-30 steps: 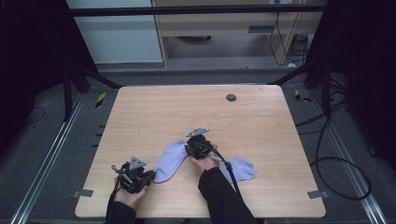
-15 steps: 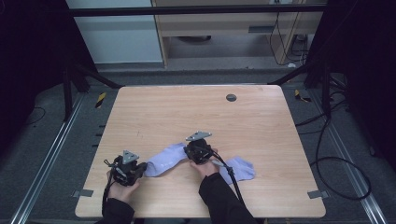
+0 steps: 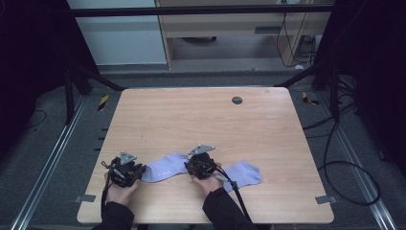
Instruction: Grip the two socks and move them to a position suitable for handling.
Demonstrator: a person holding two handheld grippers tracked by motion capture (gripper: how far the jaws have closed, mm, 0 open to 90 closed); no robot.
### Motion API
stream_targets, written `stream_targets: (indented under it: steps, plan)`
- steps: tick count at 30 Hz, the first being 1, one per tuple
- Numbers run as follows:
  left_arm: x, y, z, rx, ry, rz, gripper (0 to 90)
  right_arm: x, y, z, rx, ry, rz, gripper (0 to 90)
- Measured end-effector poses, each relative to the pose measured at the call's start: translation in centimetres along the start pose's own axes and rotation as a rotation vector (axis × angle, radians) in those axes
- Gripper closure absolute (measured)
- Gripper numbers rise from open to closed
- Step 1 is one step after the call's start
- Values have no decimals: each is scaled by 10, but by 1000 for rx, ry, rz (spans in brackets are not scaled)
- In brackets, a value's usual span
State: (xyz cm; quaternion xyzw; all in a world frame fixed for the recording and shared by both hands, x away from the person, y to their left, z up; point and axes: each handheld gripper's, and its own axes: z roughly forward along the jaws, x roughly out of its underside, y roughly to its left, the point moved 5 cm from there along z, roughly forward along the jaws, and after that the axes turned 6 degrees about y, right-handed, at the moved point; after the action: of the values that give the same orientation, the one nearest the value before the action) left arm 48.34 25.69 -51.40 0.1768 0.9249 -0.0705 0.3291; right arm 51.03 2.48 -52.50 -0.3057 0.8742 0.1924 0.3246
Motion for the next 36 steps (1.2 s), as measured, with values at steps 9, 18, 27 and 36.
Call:
stream_targets:
  steps: [9,18,27,36]
  plan:
    - [-14,-14,-26,75,-117,-39,582,-5,-18,-51,8,-79,14,599]
    - [-29,-53,-34,146,-149,24,519,15,-56,-97,56,-111,35,511]
    - [-39,-90,-29,194,-149,82,520,49,-90,-144,117,-130,45,478]
    - [-43,-133,-8,226,-96,158,540,85,-120,-164,167,-123,102,501]
